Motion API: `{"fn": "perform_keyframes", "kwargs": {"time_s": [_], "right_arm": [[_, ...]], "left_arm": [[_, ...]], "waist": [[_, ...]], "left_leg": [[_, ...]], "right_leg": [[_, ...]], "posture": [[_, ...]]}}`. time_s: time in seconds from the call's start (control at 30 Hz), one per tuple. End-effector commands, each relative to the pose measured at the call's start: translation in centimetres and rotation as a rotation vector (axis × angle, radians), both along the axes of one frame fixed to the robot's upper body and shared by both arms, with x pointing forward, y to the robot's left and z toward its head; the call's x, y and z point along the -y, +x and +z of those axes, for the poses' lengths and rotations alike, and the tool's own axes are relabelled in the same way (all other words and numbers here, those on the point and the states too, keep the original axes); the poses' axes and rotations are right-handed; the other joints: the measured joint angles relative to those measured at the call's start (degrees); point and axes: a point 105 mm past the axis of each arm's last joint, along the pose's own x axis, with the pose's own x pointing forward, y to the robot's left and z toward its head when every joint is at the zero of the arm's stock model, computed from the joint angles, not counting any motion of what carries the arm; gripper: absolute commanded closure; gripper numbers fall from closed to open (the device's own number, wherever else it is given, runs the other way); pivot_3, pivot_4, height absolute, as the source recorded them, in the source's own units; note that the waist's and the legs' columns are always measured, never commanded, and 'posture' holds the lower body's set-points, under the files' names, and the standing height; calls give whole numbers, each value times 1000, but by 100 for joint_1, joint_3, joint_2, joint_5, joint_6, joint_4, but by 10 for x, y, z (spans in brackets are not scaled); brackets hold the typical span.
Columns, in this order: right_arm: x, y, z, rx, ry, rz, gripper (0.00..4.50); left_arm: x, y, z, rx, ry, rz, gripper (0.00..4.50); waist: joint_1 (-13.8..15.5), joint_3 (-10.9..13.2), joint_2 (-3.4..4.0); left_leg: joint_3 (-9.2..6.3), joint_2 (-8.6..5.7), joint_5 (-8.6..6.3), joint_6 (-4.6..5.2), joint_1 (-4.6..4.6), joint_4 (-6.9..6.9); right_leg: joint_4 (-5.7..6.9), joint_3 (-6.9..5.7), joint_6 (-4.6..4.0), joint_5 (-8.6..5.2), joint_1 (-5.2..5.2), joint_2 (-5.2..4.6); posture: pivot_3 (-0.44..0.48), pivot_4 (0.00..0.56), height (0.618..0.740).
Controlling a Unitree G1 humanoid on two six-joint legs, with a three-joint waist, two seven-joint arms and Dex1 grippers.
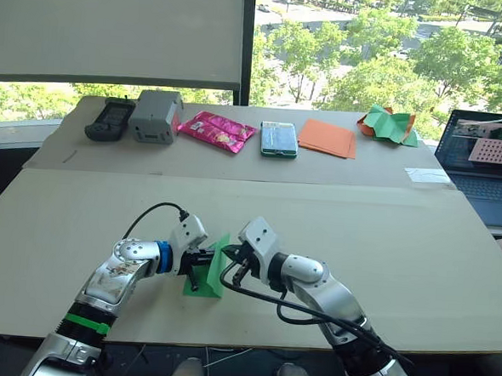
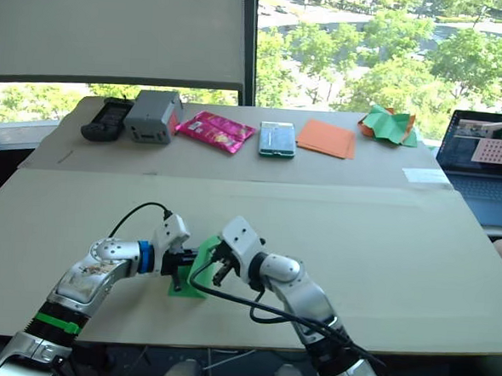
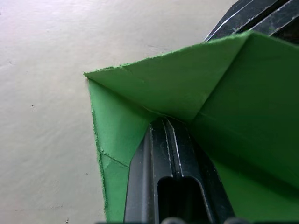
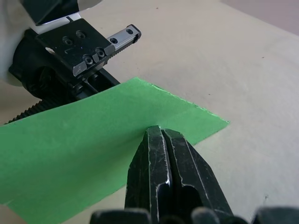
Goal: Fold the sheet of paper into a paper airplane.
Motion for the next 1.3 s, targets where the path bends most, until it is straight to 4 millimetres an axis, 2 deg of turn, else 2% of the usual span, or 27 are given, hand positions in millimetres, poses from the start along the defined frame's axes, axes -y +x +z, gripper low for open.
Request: {"fn": "perform_keyframes", "kwargs": {"time_s": [0.03,0.57,0.67,0.73,0.83,0.97,1.1,1.3], "right_arm": [[-13,0,17,65,35,37,4473],[-31,9,-2,34,-31,57,4473],[-30,10,-7,25,-49,60,4473],[-30,10,-9,21,-55,62,4473],[-29,10,-11,18,-62,61,4473],[-28,11,-11,17,-64,56,4473],[-25,13,-8,24,-56,45,4473],[-21,17,-4,35,-46,20,4473]], "left_arm": [[-5,0,0,6,12,14,4500],[-60,-6,21,38,4,229,4500],[-64,-2,32,72,-20,248,4500],[-60,0,42,99,-46,231,4500],[-52,0,46,110,-56,200,4500],[-39,-6,27,47,-69,153,4500],[-42,-8,-4,-4,24,152,4500],[-41,-6,-20,-15,80,129,4500]], "waist": [[-3,0,0],[-18,2,1],[-3,3,-1],[-3,4,-2],[-4,4,-4],[-16,3,-4],[-18,2,-6],[0,1,-5]], "left_leg": [[-1,0,0,0,2,0],[-5,0,-1,-2,15,-1],[-6,0,-2,-3,15,-1],[-5,-1,-2,-4,14,-1],[-5,-1,-2,-4,13,-1],[-5,-1,-2,-3,15,-1],[-6,-2,-1,-2,20,0],[-10,-2,-2,-4,28,-1]], "right_leg": [[2,0,0,0,-1,0],[28,0,-2,0,-4,-1],[31,-1,-3,-1,-4,-1],[30,-1,-3,-1,-4,-4],[30,-1,-3,-1,-3,-3],[35,0,-3,0,-2,-2],[57,0,-4,0,-4,0],[57,-1,-6,-2,-1,-1]], "posture": [[0,150,706],[0,150,706],[0,150,706],[0,150,706],[0,150,706],[0,150,706],[0,150,706],[0,150,706]]}}
